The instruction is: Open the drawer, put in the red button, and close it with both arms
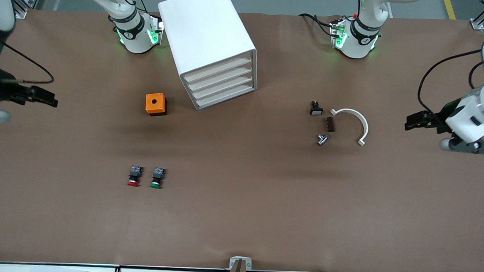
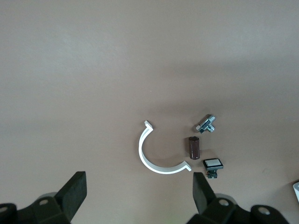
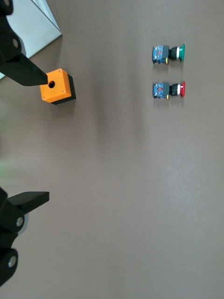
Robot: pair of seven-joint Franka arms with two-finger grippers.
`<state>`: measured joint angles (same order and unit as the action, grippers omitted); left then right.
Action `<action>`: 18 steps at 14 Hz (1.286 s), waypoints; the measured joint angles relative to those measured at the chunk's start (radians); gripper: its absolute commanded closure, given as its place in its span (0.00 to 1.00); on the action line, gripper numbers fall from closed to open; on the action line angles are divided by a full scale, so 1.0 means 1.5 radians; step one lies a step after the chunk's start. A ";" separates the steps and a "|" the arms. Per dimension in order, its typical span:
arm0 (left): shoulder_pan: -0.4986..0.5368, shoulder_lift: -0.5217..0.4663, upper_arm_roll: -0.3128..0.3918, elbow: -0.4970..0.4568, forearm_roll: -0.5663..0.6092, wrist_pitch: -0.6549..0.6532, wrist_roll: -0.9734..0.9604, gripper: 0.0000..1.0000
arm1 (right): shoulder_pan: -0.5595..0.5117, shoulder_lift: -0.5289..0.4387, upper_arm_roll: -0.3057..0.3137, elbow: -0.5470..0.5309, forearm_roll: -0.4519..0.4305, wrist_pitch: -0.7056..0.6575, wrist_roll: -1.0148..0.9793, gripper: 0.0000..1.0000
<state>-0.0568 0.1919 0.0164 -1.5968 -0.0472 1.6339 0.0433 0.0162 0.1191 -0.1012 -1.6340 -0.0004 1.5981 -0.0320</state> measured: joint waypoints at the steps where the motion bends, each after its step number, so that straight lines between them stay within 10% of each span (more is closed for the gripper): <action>1: -0.001 0.016 -0.005 0.001 -0.002 0.000 -0.006 0.00 | 0.000 0.023 0.000 0.000 0.000 0.027 0.000 0.00; 6: -0.064 0.081 -0.021 0.081 -0.051 -0.101 -0.187 0.00 | 0.025 0.133 0.007 -0.005 0.026 0.199 0.030 0.00; 18: -0.163 0.323 -0.050 0.162 -0.427 -0.136 -1.172 0.00 | 0.113 0.369 0.008 -0.006 0.035 0.505 0.201 0.00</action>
<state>-0.3019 0.6769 -0.0593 -1.3545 -0.6879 1.4292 -1.7155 0.1852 0.6730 -0.0894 -1.6423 0.0516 2.3551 0.2699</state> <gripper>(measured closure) 0.000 0.000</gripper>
